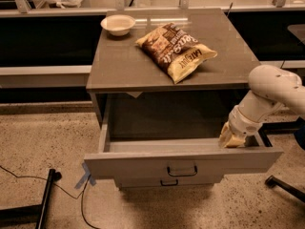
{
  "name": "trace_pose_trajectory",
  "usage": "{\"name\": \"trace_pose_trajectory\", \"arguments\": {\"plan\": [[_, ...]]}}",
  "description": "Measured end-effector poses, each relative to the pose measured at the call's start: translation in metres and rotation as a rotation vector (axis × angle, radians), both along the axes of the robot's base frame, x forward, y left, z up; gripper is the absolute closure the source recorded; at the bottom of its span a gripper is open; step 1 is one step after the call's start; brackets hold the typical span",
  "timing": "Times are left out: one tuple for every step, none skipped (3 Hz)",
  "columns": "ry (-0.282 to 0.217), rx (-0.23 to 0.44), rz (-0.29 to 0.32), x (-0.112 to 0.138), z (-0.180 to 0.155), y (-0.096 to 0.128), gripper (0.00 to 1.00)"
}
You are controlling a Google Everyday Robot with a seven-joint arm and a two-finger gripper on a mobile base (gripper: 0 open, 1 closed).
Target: Open top drawer
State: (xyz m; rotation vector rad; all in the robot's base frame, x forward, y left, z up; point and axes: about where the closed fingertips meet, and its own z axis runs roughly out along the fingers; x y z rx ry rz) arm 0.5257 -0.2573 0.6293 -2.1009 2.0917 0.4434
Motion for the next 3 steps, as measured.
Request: {"name": "trace_pose_trajectory", "arguments": {"plan": [[-0.120,0.045,0.020,-0.012,0.008,-0.008,1.00],[-0.120,0.045,0.020,-0.012,0.008,-0.008,1.00],[-0.110,0.118,0.010,-0.011,0.015,0.008,1.00]]}}
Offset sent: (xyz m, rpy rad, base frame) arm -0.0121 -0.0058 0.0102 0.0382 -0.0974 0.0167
